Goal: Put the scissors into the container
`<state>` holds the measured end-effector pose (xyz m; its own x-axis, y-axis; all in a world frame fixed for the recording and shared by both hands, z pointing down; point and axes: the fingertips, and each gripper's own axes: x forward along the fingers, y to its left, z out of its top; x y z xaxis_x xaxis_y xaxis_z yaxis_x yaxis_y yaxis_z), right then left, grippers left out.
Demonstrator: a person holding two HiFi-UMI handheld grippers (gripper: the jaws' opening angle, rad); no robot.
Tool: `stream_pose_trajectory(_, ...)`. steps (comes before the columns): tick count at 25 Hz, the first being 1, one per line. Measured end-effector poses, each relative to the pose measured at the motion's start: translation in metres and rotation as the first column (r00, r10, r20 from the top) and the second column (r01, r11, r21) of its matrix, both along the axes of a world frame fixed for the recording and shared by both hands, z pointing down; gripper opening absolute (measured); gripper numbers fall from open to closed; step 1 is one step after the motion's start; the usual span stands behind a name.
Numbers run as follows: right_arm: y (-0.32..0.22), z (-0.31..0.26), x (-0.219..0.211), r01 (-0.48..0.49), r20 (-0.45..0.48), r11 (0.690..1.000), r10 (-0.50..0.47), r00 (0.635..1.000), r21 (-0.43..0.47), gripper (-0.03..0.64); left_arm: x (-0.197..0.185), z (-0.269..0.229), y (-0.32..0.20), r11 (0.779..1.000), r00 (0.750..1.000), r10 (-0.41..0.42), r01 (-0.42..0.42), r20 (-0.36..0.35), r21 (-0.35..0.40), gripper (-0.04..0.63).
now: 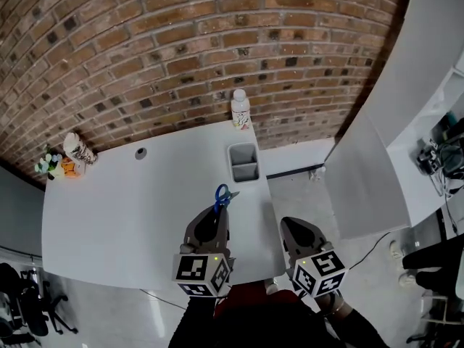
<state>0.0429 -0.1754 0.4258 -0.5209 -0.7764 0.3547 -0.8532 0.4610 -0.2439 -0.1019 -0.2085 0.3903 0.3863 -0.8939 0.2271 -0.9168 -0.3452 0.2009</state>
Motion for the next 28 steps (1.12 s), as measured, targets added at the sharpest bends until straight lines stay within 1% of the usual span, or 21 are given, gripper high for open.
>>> stream_pose_trajectory(6, -0.017, 0.005, -0.003, -0.021, -0.013, 0.999, 0.020, 1.000, -0.025, 0.008, 0.000, 0.001, -0.028, 0.999, 0.999, 0.034, -0.034, -0.004, -0.005, 0.031)
stream_pose_trajectory(13, -0.033, 0.008, -0.006, -0.044, -0.021, 0.997, 0.043, 0.999, -0.063, 0.009, 0.006, 0.010, -0.052, 0.997, 0.997, 0.072, -0.073, -0.019, -0.029, 0.031)
stream_pose_trajectory(19, -0.047, 0.012, -0.007, -0.065, -0.038, 0.997, 0.064, 0.997, -0.048, 0.009, 0.008, 0.017, -0.069, 0.994, 0.995, 0.093, -0.095, -0.037, -0.046, 0.031)
stream_pose_trajectory(22, -0.051, 0.015, -0.010, -0.068, -0.039, 0.995, 0.065, 0.997, -0.075, 0.009, 0.010, 0.022, -0.077, 0.993, 0.994, 0.103, -0.105, -0.046, -0.058, 0.031)
stream_pose_trajectory(25, -0.057, 0.020, -0.009, -0.077, -0.047, 0.994, 0.074, 0.996, -0.072, 0.009, 0.012, 0.028, -0.083, 0.991, 0.992, 0.110, -0.114, -0.053, -0.074, 0.031)
stream_pose_trajectory(28, -0.062, 0.024, -0.010, -0.077, -0.049, 0.993, 0.073, 0.996, -0.092, 0.009, 0.014, 0.035, -0.088, 0.989, 0.991, 0.116, -0.121, -0.060, -0.090, 0.031)
